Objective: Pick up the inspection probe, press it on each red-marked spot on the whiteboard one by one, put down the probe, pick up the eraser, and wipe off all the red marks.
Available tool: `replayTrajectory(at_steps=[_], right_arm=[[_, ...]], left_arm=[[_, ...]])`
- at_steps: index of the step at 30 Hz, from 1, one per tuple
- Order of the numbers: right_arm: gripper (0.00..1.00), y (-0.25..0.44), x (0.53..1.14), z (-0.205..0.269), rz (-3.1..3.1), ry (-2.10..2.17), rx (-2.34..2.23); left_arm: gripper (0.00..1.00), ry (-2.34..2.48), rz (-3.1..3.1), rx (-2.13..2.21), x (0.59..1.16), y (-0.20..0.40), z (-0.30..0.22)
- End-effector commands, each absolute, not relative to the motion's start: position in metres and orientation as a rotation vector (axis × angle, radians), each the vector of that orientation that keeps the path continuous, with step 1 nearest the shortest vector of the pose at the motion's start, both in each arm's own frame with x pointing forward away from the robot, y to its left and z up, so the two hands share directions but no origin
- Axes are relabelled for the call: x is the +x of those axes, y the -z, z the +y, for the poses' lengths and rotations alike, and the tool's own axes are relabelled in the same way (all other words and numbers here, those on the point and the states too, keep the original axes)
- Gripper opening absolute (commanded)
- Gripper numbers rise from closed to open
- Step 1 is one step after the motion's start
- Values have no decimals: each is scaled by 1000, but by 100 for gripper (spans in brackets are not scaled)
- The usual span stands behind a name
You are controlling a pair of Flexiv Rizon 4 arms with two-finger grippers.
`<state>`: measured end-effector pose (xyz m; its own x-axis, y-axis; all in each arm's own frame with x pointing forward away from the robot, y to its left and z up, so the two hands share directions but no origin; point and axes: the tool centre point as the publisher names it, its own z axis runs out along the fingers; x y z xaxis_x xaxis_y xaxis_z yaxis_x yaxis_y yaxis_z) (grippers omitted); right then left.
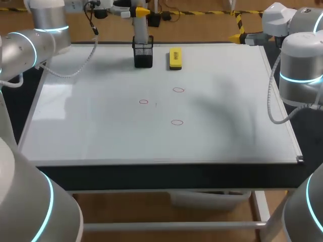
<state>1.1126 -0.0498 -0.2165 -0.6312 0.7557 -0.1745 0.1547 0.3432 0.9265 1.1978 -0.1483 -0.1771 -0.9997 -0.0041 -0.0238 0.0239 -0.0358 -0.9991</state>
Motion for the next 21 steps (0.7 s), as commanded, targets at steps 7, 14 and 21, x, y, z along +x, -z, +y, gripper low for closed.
replayTrajectory(at_steps=[7, 14, 21], right_arm=[[100, 216, 1113, -50, 2012, -1290, 793], [100, 216, 1113, -50, 2012, -1290, 793], [100, 216, 1113, -50, 2012, -1290, 793]], left_arm=[[0, 2192, 2148, -52, 1176, 142, -138], [0, 2179, 2120, -73, 1174, 132, -122], [0, 2145, 2093, -126, 1173, 132, -97]])
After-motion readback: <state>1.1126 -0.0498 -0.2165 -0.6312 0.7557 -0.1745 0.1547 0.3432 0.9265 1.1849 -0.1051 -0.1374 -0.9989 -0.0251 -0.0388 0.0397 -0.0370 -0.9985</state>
